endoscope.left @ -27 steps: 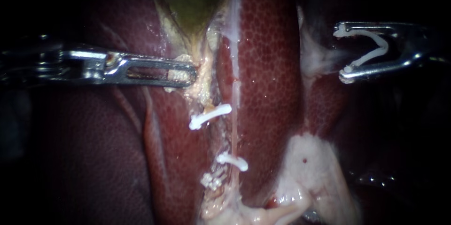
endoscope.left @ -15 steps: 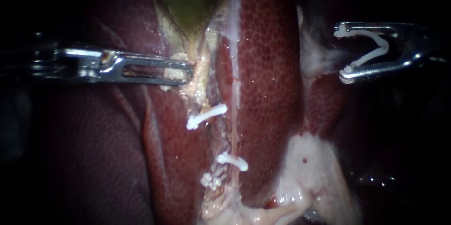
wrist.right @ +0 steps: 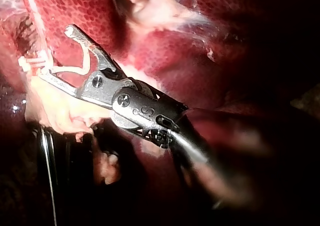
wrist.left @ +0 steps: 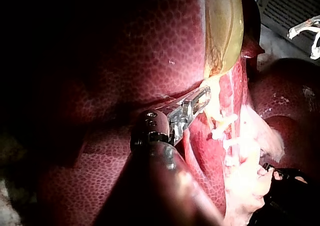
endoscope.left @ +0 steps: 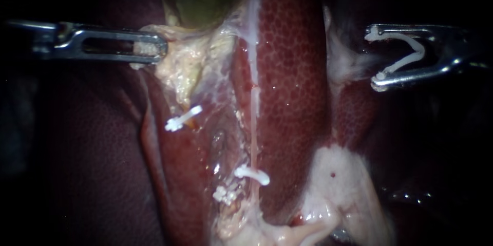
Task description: Clipping second clip right tube
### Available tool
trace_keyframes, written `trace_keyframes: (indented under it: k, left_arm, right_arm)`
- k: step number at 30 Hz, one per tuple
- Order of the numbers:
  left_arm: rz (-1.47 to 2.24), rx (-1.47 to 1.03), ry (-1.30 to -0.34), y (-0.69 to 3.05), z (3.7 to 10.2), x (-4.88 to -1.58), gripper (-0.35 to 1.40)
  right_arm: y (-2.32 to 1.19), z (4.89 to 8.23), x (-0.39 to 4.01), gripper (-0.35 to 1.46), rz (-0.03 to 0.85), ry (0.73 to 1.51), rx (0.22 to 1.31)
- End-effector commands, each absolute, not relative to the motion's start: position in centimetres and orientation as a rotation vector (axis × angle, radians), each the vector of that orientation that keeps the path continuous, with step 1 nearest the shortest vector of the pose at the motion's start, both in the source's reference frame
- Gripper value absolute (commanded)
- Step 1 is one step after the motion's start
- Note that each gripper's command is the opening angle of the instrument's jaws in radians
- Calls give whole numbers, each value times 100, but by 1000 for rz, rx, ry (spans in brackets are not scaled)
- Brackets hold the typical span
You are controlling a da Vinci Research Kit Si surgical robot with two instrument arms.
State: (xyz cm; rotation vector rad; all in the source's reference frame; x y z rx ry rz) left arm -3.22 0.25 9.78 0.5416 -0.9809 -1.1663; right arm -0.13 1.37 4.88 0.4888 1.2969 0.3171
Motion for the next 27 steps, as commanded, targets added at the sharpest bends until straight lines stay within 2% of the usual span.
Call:
trace_keyframes:
  k: [1,13,19,27]
  left_arm:
    - [-1171,537,-984,26,975,-320,-35]
    - [-1170,533,-987,27,972,-317,-35]
    - [-1170,532,-987,26,972,-317,-35]
    - [-1170,531,-987,26,972,-318,-35]
  right_arm:
    - [137,488,-13,60,317,1297,489]
    - [131,492,-12,60,313,1300,484]
    - [121,511,-5,58,304,1307,478]
    - [91,546,21,57,325,1308,559]
